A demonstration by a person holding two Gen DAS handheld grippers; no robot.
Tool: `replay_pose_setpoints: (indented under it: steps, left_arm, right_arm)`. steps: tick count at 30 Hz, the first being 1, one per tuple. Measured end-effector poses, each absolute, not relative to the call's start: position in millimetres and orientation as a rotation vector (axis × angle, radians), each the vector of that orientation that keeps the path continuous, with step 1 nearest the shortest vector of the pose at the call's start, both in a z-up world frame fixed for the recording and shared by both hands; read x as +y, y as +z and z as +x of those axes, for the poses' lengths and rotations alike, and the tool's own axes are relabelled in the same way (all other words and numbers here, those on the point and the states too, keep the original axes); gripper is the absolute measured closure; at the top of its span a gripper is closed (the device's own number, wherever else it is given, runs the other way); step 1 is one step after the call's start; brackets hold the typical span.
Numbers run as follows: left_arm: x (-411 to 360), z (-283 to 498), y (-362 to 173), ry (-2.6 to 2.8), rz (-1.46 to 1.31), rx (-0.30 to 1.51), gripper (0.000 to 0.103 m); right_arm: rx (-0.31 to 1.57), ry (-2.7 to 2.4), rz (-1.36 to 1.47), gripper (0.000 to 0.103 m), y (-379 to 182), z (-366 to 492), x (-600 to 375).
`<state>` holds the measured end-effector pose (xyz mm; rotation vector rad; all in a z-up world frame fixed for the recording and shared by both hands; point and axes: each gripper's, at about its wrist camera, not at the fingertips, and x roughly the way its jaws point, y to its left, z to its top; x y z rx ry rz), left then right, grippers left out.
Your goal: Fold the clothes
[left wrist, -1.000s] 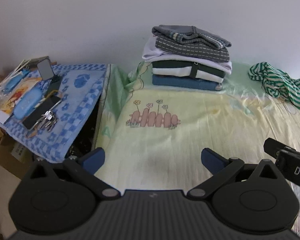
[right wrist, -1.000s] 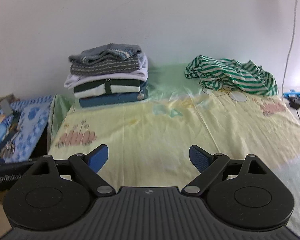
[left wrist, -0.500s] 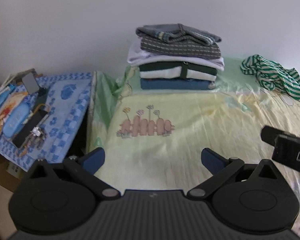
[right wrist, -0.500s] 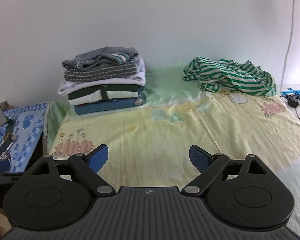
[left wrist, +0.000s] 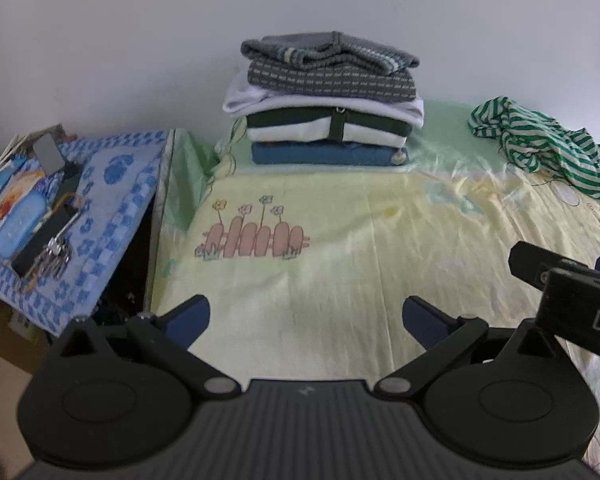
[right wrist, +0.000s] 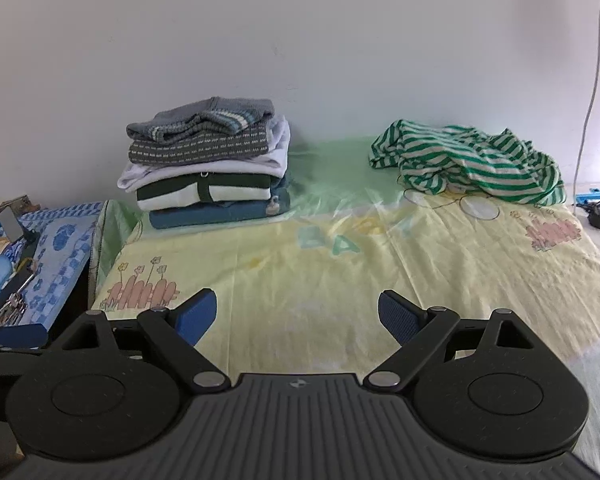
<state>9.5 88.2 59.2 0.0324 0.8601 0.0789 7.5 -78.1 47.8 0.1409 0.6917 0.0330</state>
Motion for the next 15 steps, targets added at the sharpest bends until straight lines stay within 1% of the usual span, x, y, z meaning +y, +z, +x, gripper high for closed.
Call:
replay_pose_setpoints:
  steps: [9, 15]
  left_arm:
    - [96.1, 14.5, 47.5, 0.092, -0.046, 0.926, 0.001]
    - [94.6, 17.4, 45.9, 0.136, 0.006, 0.919, 0.001]
  right_arm:
    - [0.704, 0.06, 0.127, 0.013, 41.5, 11.9, -82.6]
    - [0.701, 0.063, 0.09, 0.013, 41.4, 14.5, -73.0]
